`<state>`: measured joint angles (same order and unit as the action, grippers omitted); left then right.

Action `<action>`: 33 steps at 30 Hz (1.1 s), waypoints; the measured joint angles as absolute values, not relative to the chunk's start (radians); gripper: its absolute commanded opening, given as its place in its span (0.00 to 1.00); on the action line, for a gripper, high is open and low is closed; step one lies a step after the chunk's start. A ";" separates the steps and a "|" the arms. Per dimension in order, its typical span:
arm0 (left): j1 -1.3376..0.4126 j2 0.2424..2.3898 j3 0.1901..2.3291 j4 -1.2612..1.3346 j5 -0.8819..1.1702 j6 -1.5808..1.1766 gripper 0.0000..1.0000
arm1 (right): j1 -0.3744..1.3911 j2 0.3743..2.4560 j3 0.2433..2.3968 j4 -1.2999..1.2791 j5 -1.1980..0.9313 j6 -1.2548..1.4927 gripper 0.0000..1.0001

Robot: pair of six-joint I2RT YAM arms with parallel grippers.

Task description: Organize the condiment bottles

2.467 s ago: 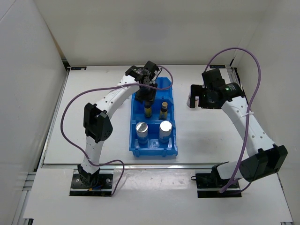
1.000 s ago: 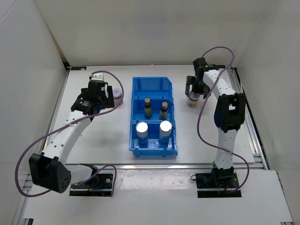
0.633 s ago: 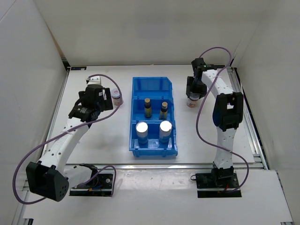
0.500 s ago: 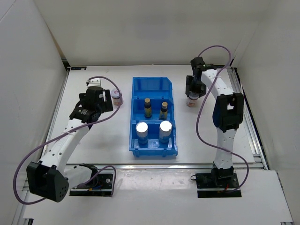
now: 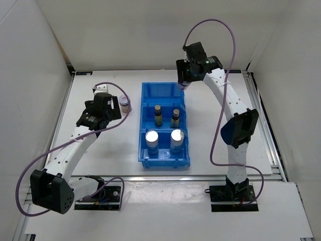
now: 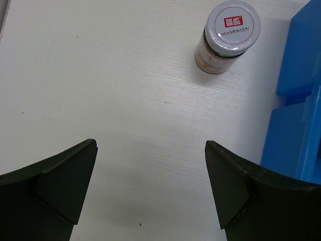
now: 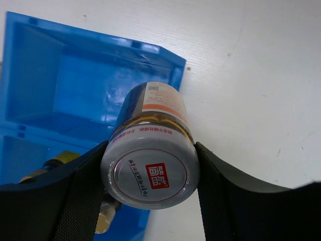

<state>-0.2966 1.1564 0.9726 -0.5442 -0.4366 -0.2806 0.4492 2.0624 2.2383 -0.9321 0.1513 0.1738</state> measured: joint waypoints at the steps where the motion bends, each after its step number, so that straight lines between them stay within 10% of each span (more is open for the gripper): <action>1: -0.297 1.162 0.973 -0.544 -0.437 -0.282 0.99 | 0.455 2.071 2.253 -0.932 0.144 0.171 0.00; 15: -0.295 1.290 1.011 -0.555 -0.450 -0.332 0.99 | 0.474 2.394 2.275 -0.862 0.070 0.125 0.03; 27: -0.295 1.448 1.145 -0.546 -0.447 -0.332 0.99 | 0.475 2.394 2.278 -0.829 0.069 0.128 0.98; 33: -0.281 1.558 1.345 -0.541 -0.373 -0.284 0.99 | 0.475 2.289 2.284 -0.843 0.133 0.115 1.00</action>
<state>-0.2810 1.5578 1.3445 -0.5411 -0.3733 -0.2840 0.4747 2.2894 2.2841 -0.8429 0.1333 0.1146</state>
